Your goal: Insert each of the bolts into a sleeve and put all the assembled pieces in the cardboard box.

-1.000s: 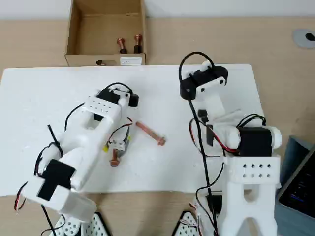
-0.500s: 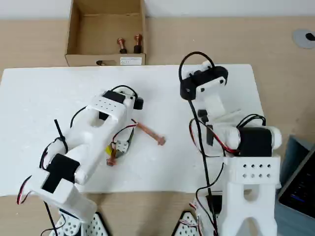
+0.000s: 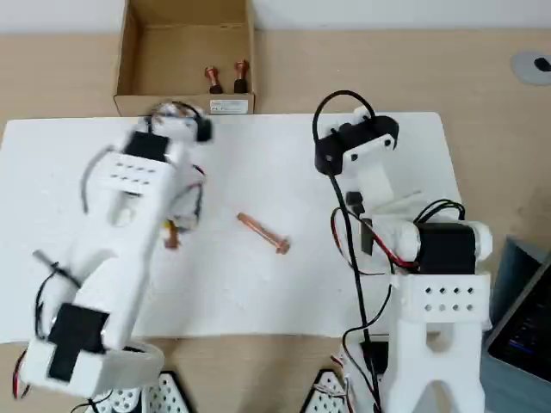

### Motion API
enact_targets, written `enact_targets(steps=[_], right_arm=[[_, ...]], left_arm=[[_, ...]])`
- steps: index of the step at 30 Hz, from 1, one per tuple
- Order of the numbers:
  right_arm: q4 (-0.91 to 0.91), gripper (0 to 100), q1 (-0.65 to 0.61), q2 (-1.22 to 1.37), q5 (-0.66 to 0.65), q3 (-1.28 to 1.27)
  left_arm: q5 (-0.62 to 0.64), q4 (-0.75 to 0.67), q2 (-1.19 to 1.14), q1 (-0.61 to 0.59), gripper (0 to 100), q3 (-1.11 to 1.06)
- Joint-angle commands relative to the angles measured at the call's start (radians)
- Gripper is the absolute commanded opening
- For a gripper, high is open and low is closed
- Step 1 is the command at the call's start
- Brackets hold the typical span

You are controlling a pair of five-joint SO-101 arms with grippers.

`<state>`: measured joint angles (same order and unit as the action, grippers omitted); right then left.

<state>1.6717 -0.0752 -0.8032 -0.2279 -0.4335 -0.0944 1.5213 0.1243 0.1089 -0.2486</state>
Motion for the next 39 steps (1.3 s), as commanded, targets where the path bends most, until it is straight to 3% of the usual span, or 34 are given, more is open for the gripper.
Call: enact_targets(steps=[1, 6, 10, 17, 20, 27, 32, 39], right_arm=[[-0.02, 1.0, 0.015, -0.025, 0.006, -0.001], [-0.02, 1.0, 0.015, -0.025, 0.006, -0.001], [-0.02, 1.0, 0.015, -0.025, 0.006, -0.001], [-0.02, 1.0, 0.013, -0.025, 0.006, -0.001], [-0.018, 1.0, 0.013, -0.03, 0.006, -0.001], [-0.009, 1.0, 0.015, -0.031, 0.006, -0.001], [-0.006, 1.0, 0.015, -0.031, 0.006, 0.001], [-0.005, 1.0, 0.015, -0.033, 0.006, 0.001]], left_arm=[[0.005, 0.009, 0.059, -0.104, 0, 0.069], [0.087, 0.009, 0.058, -0.282, 2, 0.061], [0.267, 0.011, 0.058, -0.37, 8, 0.063], [0.637, -0.002, 0.058, -0.396, 9, 0.063], [0.733, -0.055, 0.058, -0.396, 9, 0.041], [0.733, -0.081, 0.064, -0.397, 9, 0.012], [0.609, -0.068, 0.061, -0.407, 9, 0.043], [0.583, -0.037, 0.058, -0.408, 9, 0.034]])
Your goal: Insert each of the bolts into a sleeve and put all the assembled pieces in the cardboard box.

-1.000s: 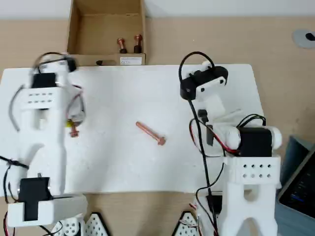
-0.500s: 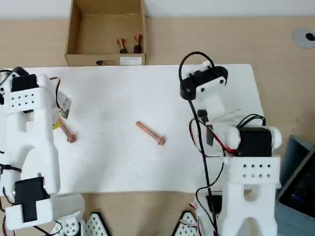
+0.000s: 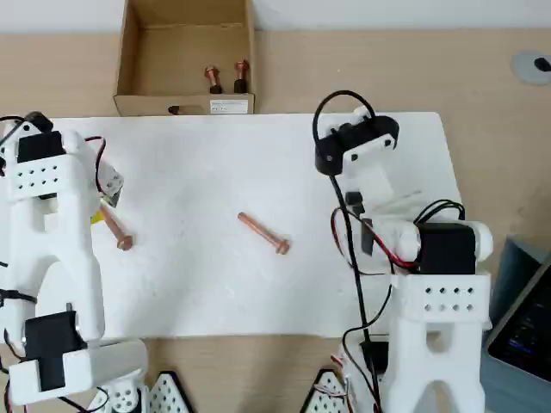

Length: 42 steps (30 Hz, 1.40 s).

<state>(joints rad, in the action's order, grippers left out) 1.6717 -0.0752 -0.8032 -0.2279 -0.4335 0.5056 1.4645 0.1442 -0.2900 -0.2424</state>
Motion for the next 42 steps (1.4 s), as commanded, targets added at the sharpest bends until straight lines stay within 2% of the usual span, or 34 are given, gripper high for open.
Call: enact_targets(steps=[1, 4, 10, 17, 27, 37, 40, 42], right_arm=[[-0.005, 1.0, 0.015, -0.033, 0.006, 0.001], [-0.005, 1.0, 0.015, -0.033, 0.006, 0.001], [-0.011, 1.0, 0.015, -0.033, 0.006, 0.004], [-0.011, 1.0, 0.015, -0.033, 0.006, 0.004], [-0.012, 1.0, 0.013, -0.033, -0.029, 0.004], [-0.032, 1.0, 0.013, -0.033, -0.031, 0.001], [-0.032, 1.0, 0.013, -0.033, -0.049, 0.001], [-0.032, 1.0, 0.013, -0.033, -0.051, 0.001]], left_arm=[[-0.023, 0.017, 0.038, -0.009, 9, 0.015], [-0.021, 0.012, 0.038, -0.009, 9, -0.032], [-0.021, -0.166, 0.039, -0.009, 9, -0.203], [-0.021, -0.31, 0.039, -0.008, 9, -0.293], [-0.023, -0.413, 0.038, -0.008, 9, -0.387], [-0.018, -0.586, 0.038, -0.008, 9, -0.526], [-0.018, -0.588, 0.038, -0.008, 0, -0.531], [-0.017, -0.582, 0.039, -0.008, 1, -0.528]])
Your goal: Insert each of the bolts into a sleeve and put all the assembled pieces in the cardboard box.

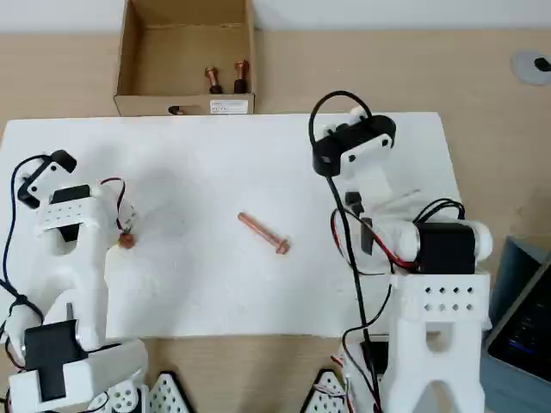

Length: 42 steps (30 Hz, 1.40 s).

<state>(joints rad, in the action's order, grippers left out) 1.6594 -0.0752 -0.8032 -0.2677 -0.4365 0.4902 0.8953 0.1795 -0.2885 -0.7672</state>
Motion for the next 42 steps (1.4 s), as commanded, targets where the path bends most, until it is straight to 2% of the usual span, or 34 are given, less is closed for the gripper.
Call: enact_targets(steps=[1, 5, 10, 14, 22, 30, 42], right_arm=[[-0.02, 1.0, 0.013, -0.033, -0.011, 0.004], [-0.02, 1.0, 0.013, -0.033, -0.014, 0.004], [-0.02, 1.0, 0.013, -0.031, -0.054, 0.005], [-0.015, 1.0, 0.013, -0.027, -0.074, 0.005], [-0.02, 1.0, 0.013, -0.025, -0.074, 0.004], [-0.02, 1.0, 0.013, -0.025, -0.074, 0.004], [-0.018, 1.0, 0.013, -0.025, -0.074, 0.004]], left_arm=[[-0.002, -0.012, 0.004, -0.009, 0, -0.002], [0.018, -0.018, 0.012, -0.009, 0, 0.008], [0.118, 0.068, 0.012, -0.003, 0, 0.103], [0.25, 0.126, 0.012, 0.002, 0, 0.173], [0.459, 0.129, 0.005, 0.0, 0, 0.256], [0.589, 0.121, 0.004, -0.034, 0, 0.258], [0.672, -0.147, 0.004, -0.138, 0, 0.094]])
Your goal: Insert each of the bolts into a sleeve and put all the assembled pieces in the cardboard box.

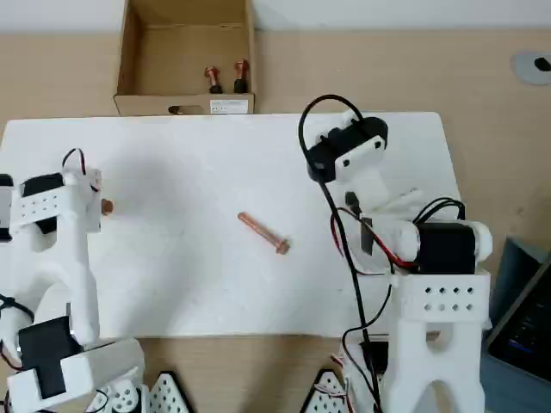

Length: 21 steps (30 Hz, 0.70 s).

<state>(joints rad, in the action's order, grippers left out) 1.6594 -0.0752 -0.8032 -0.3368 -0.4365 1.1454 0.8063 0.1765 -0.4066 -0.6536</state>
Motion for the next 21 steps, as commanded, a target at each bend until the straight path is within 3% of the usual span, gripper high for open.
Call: enact_targets(steps=[1, 11, 18, 21], right_arm=[[-0.018, 1.0, 0.013, -0.025, -0.005, 0.004], [-0.014, 1.0, 0.013, -0.025, -0.005, 0.004], [-0.014, 1.0, 0.013, -0.025, -0.005, 0.004], [-0.012, 1.0, 0.013, -0.025, -0.005, 0.004]], left_arm=[[0.02, -0.074, 0.007, -0.021, 0, -0.032], [0.012, -0.087, 0.008, -0.017, 1, -0.068], [-0.057, -0.083, 0.016, 0.005, 20, -0.061], [-0.089, -0.025, 0.016, 0.006, 22, -0.025]])
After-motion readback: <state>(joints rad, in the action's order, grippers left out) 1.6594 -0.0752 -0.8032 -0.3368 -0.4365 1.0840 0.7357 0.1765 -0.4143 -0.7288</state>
